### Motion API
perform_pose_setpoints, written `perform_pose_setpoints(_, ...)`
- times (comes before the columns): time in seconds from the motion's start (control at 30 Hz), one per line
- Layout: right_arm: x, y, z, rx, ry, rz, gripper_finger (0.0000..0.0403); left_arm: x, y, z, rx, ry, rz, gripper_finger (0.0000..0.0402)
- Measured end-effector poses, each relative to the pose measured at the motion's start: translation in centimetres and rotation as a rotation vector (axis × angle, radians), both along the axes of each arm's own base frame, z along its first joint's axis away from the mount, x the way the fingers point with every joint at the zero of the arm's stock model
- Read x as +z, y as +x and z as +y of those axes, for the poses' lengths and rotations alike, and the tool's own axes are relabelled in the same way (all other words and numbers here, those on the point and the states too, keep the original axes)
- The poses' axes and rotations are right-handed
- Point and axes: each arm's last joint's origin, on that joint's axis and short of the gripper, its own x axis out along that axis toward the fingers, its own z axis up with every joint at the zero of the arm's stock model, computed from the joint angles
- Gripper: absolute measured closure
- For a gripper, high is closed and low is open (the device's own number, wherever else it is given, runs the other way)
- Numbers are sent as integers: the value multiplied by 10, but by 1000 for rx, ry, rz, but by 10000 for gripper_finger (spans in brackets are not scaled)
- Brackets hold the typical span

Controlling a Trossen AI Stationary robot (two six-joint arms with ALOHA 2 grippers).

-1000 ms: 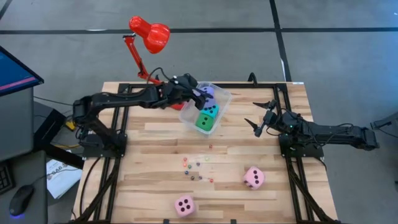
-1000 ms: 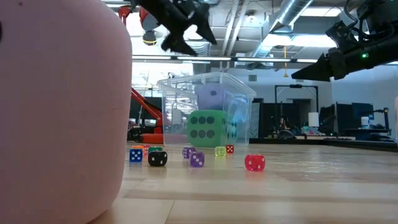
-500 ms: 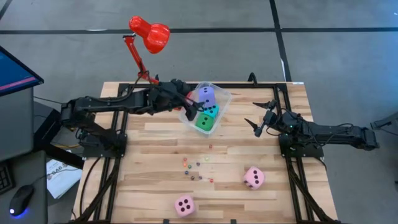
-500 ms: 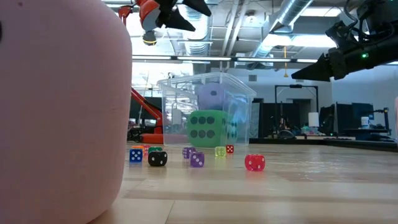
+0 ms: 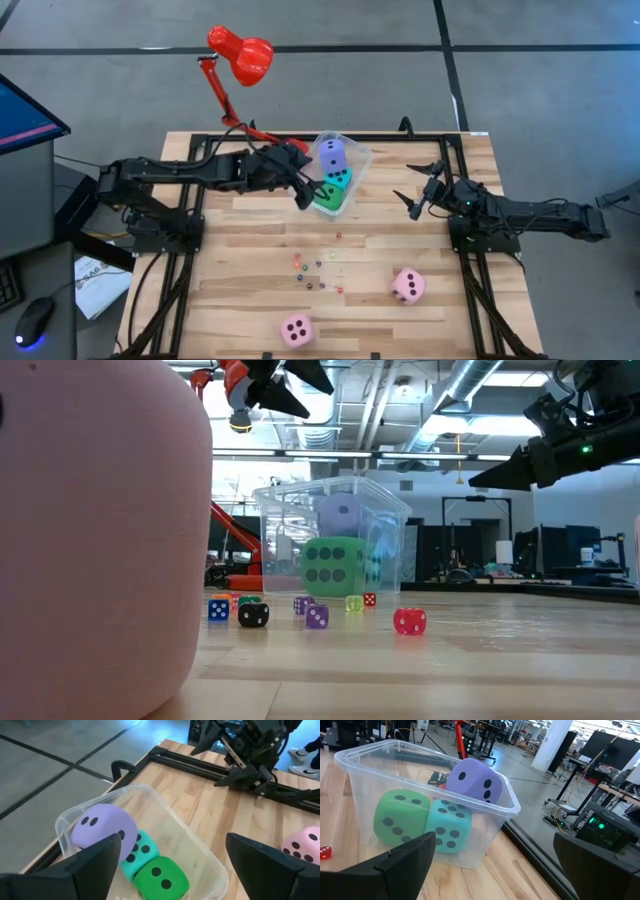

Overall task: Pick & Place Dice
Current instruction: Put the right pink dice into the transparent bin

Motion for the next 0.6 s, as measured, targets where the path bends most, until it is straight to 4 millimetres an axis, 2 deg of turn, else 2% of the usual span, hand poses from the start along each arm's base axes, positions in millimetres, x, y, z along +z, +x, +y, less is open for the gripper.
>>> perform_pose_setpoints(0.17,0,0,0,-8,47,-31,3,0,0,0,5,-8,-5,57)
perform_pose_setpoints(0.3,0,0,0,-15,94,-62,3,-1,0,-6,31,-84,-34,58)
perform_pose_setpoints(0.47,0,0,0,-20,157,-101,3,-6,-1,-32,-16,-239,-19,64)
perform_pose_setpoints(0.6,0,0,0,-18,163,-100,3,-7,-3,-55,-35,-265,-17,67)
